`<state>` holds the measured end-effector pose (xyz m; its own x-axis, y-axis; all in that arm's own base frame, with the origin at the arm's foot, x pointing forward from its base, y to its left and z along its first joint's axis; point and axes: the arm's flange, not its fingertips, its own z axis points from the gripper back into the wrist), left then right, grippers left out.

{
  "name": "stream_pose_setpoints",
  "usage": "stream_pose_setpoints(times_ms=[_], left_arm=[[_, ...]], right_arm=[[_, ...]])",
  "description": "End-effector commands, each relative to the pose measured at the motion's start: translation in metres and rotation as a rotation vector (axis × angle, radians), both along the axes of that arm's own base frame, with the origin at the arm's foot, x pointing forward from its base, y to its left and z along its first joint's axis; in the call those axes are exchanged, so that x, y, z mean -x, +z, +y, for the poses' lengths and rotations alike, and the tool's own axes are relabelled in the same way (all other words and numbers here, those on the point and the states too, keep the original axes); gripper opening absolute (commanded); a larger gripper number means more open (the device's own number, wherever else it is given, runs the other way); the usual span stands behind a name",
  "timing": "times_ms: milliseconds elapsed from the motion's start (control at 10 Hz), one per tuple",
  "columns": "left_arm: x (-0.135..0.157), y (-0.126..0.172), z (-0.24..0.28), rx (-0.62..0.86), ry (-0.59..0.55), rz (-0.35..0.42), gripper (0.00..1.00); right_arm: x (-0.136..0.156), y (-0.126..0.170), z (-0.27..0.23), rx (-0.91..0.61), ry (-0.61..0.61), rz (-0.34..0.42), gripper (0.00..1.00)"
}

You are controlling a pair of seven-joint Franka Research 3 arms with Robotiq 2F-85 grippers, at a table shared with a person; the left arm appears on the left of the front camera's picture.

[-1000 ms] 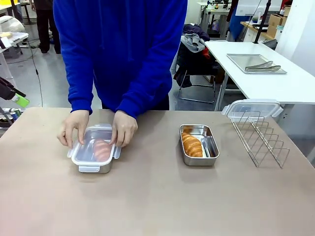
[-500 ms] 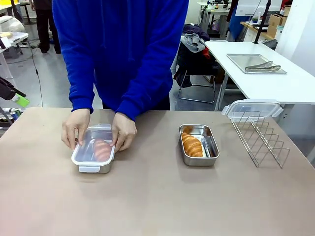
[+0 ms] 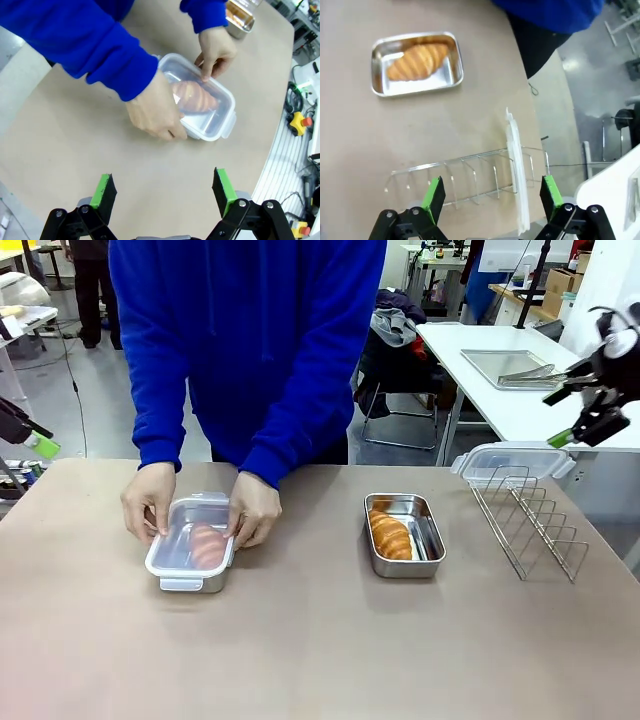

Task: Place the bread in airtight containers.
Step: Pick up one Airtight Container lid and hand it to the human.

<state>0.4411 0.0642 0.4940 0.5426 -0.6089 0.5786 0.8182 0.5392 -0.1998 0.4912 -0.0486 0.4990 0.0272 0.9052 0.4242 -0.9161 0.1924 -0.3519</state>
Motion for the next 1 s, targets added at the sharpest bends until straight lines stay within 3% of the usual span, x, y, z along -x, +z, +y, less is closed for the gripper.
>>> stream_pose_setpoints(times_ms=[0,500,900], left_arm=[[0.001,0.002,0.000,-0.009,0.001,0.011,1.00],[0.001,0.002,0.000,-0.009,0.001,0.011,1.00],[0.001,0.002,0.000,-0.009,0.001,0.011,1.00]], right_arm=[[-0.014,-0.022,0.003,0.104,0.043,-0.029,1.00],[-0.057,-0.066,0.013,0.260,0.061,-0.005,1.00],[-0.076,-0.076,0.012,0.316,0.028,-0.049,1.00]])
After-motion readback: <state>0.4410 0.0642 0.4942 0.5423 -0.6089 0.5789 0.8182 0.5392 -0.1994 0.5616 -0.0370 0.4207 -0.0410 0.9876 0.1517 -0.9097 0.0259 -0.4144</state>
